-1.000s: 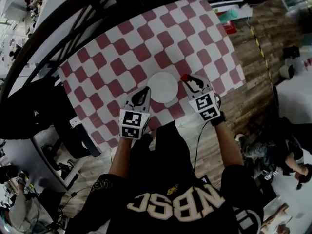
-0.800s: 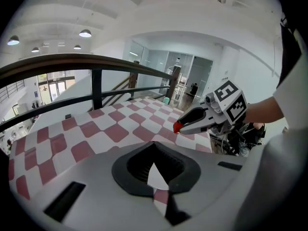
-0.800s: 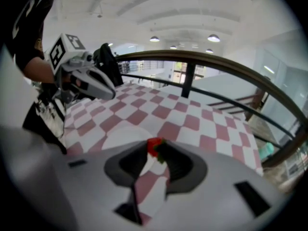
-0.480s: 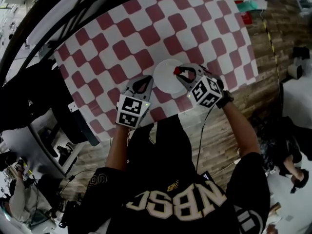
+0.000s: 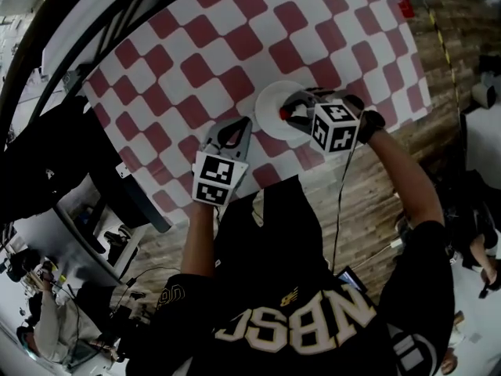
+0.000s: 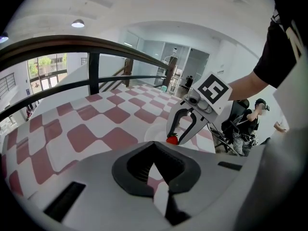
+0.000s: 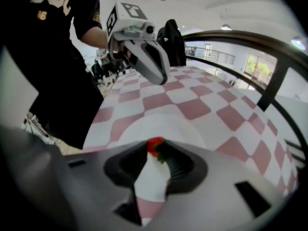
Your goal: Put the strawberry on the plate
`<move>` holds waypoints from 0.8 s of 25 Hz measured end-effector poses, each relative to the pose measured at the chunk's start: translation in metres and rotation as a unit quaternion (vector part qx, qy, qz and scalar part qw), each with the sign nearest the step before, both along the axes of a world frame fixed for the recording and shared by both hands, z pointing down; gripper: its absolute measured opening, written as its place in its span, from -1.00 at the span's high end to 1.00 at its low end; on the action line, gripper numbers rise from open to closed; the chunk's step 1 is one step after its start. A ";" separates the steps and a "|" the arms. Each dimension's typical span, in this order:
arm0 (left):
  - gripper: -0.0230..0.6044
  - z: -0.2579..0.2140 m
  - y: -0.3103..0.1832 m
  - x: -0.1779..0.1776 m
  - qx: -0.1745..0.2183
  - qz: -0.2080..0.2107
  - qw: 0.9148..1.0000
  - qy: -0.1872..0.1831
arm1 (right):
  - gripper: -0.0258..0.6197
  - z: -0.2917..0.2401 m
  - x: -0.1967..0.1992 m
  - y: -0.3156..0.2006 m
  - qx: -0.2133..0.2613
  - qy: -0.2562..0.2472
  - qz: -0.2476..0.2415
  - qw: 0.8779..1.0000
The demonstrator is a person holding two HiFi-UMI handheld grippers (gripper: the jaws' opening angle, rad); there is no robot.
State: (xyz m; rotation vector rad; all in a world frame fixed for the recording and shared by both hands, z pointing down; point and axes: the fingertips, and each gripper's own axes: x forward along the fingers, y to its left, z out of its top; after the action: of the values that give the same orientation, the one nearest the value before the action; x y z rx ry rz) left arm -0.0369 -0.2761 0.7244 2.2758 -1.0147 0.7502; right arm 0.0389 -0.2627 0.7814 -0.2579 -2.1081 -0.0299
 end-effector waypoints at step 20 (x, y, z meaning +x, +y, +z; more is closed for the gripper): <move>0.90 -0.060 0.013 0.000 0.049 -0.060 0.995 0.058 | 0.34 -0.050 0.024 -0.004 0.042 0.015 0.131 0.990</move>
State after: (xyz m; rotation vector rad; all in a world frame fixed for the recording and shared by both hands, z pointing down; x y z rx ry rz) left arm -0.0370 -0.2627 0.6643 2.2886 -1.1426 0.5221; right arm 0.0628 -0.2669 0.7311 0.0703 -2.0899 0.0402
